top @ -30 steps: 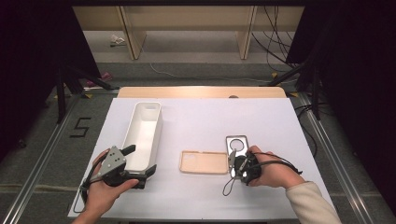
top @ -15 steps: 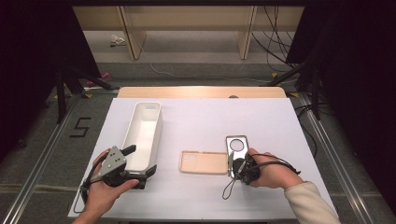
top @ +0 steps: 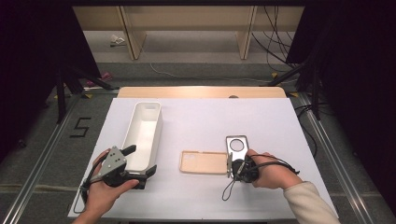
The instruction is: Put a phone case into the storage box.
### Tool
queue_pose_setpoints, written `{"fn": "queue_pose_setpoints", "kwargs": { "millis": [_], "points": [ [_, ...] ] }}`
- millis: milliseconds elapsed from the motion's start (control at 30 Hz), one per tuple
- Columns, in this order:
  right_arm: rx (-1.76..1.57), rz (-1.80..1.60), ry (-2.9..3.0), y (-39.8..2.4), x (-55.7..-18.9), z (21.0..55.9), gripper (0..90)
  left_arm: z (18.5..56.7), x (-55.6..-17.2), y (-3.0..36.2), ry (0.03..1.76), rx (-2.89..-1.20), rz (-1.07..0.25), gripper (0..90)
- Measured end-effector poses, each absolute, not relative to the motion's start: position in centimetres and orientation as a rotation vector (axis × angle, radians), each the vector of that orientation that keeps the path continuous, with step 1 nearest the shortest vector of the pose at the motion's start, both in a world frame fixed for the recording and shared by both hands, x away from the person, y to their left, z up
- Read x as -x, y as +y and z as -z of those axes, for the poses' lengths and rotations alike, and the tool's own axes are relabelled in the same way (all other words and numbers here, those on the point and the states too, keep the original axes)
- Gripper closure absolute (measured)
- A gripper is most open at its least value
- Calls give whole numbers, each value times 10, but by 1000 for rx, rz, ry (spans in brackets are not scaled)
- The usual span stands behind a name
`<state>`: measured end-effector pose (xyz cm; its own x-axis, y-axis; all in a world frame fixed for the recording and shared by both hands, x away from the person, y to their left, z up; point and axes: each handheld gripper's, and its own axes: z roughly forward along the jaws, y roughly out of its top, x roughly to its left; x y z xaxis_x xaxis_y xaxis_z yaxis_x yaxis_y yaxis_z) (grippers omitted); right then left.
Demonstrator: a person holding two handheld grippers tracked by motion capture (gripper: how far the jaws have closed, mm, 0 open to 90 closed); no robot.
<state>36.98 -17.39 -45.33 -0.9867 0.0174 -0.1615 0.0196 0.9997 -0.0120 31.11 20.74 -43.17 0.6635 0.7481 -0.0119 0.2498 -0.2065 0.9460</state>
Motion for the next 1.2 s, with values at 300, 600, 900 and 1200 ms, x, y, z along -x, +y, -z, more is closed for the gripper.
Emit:
{"fn": "queue_pose_setpoints", "kwargs": {
  "millis": [300, 600, 900, 1200],
  "points": [
    [-43, -26, 2982, -177, -371, 452, 881, 432, -311, 208, 803, -1767, -559, 5],
    [-112, -120, 2979, -184, -371, 441, 881, 431, -311, 208, 803, -1766, -561, 5],
    [-197, -252, 2941, -193, -374, 431, 881, 431, -311, 209, 807, -1761, -561, 8],
    [-282, -396, 2886, -198, -373, 428, 882, 431, -311, 208, 806, -1760, -561, 9]
  ]
}}
